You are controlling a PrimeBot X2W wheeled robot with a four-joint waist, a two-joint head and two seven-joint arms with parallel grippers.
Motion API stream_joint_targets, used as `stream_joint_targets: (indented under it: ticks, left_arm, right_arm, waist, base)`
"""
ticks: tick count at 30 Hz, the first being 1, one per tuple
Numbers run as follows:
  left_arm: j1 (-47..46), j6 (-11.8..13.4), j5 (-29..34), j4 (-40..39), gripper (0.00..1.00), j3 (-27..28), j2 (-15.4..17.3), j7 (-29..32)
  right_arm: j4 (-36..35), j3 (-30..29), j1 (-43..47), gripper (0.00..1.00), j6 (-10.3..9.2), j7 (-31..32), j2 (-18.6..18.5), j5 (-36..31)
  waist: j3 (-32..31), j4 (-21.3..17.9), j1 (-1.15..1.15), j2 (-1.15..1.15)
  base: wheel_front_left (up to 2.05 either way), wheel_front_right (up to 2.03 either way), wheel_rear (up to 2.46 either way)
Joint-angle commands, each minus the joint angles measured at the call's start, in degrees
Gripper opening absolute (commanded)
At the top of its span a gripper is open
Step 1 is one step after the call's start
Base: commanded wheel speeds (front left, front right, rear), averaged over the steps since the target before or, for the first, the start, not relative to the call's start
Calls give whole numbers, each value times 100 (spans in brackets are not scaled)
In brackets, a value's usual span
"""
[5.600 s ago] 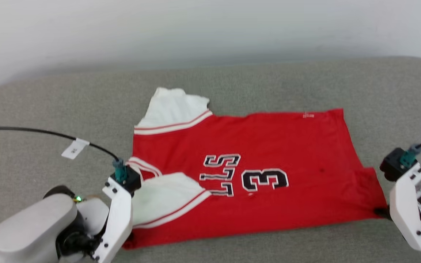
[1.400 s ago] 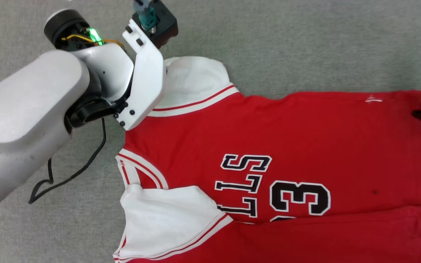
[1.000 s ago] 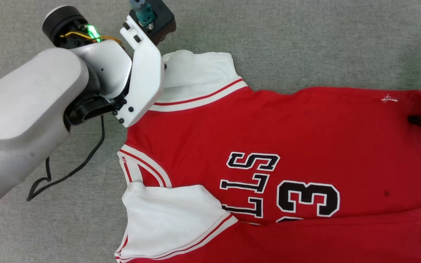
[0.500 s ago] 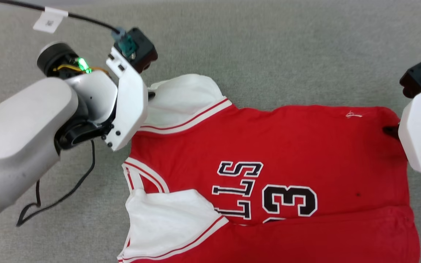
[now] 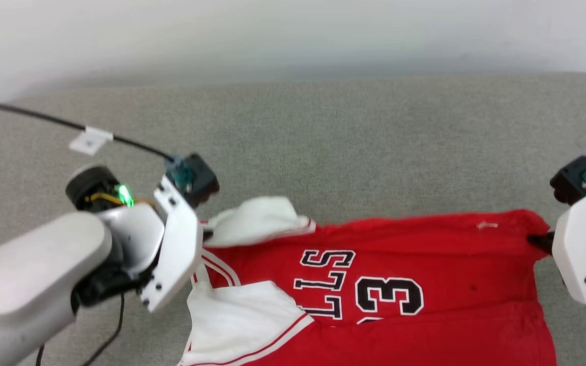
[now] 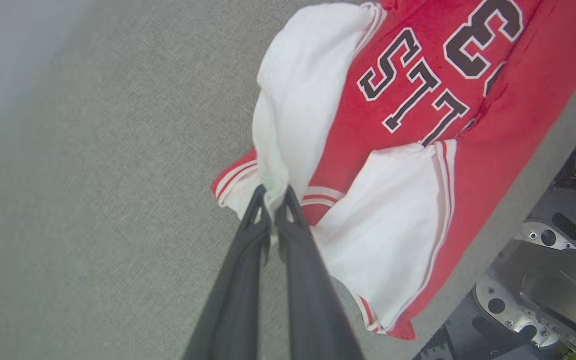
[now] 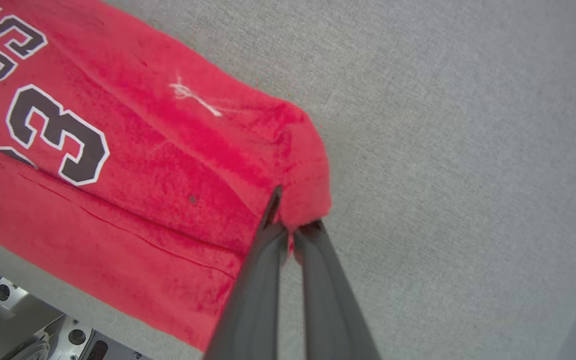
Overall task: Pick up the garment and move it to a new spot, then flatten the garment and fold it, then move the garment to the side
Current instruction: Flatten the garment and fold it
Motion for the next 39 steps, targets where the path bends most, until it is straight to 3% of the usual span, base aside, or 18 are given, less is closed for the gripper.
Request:
stream_joint_targets:
  ticks: [1, 10, 24, 25, 26, 27, 33, 36, 39]
  left_arm:
    - [158, 51, 10, -90, 0, -33, 38, 26]
    - [1358, 290, -16, -608, 0, -98, 280, 79]
    - [2366, 318, 174, -243, 0, -110, -15, -81]
    - [2366, 334, 219, -192, 33, -94, -53, -162]
    - [2369, 347, 254, -148, 100, -80, -82, -245]
    - [2367, 361, 286, -117, 100, -54, -97, -331]
    - [2366, 356, 626, -125, 100, 121, -64, -1128]
    - [2497, 516, 700, -172, 100, 279, -75, -1640]
    - [2601, 867, 885, -204, 100, 492, -95, -2251]
  right_arm:
    - [-19, 19, 116, 0, -5, -56, -43, 22]
    - [-89, 86, 720, 0, -5, -408, -173, 101]
    - [239, 389, 1203, 0, -4, -810, -36, 64]
    - [268, 407, 1182, 10, -5, -824, -20, 68]
    - [287, 409, 1151, 43, -5, -884, 8, 104]
    - [306, 396, 1118, 100, -4, -951, 22, 139]
    - [238, 268, 1131, 100, -4, -1585, -155, 132]
    - [192, 54, 1208, 100, -5, -1950, -274, 120]
    - [182, -304, 1361, 100, -5, -2287, -359, 202]
  waist:
    - [-125, 3, 1, 0]
    - [-270, 5, 1, 0]
    - [36, 11, 1, 0]
    - [38, 14, 1, 0]
    - [29, 16, 1, 0]
    - [3, 23, 1, 0]
    - [-314, 115, 1, 0]
    - [-466, 169, 1, 0]
    - [-547, 209, 1, 0]
  base:
    - [0, 0, 0]
    - [0, 0, 0]
    - [0, 0, 0]
    - [0, 0, 0]
    - [0, 0, 0]
    - [0, 0, 0]
    - [0, 0, 0]
    - [0, 0, 0]
    - [0, 0, 0]
